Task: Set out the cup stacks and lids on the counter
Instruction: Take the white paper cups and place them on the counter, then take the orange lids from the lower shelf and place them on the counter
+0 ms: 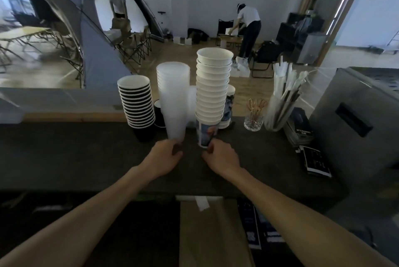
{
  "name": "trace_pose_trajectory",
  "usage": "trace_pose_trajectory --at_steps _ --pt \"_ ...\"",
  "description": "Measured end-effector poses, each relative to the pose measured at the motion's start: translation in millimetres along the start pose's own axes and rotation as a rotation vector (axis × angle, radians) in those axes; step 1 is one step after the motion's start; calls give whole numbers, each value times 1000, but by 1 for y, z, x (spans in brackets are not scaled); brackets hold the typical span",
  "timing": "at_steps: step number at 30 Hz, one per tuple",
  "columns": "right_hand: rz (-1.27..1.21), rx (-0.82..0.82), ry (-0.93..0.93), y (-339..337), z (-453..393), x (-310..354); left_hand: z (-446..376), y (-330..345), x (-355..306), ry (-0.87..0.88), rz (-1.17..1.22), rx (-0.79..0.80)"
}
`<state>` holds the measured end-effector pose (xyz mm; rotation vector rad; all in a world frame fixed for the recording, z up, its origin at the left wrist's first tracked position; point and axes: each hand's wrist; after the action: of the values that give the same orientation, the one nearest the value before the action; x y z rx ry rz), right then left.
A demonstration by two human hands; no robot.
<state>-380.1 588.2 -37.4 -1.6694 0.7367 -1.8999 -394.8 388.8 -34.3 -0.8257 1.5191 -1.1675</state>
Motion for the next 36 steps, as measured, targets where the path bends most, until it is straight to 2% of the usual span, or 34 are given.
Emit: trace_pose_trajectory --at_steps 3,5,13,17,24,28,31,36 --pt "195 110 -288 21 24 26 35 -12 24 -21 -113 -54" --pt "235 148 -399 45 32 47 62 -22 44 -68 -165 -77" --pt "219 353 -629 167 90 145 197 -54 172 -273 -120 -116" --pt "196 420 -705 240 133 209 285 -73 249 -458 -129 -132" --pt "216 538 -743 403 220 313 437 -97 396 -610 -167 -35" --pt "232 635 -658 490 259 358 498 -98 467 -641 -95 1" --pt "243 693 -630 545 266 389 512 -105 515 -688 -92 5" --pt "268 690 -640 617 248 443 501 -119 598 -621 -86 -18"
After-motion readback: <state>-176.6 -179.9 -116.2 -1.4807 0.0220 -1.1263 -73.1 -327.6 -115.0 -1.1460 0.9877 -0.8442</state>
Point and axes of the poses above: each hand's wrist, its own z-axis away from the middle knuckle, its own y-axis out of the palm, x = y × z, and after that the axes turned 14 degrees about -z, right-handed
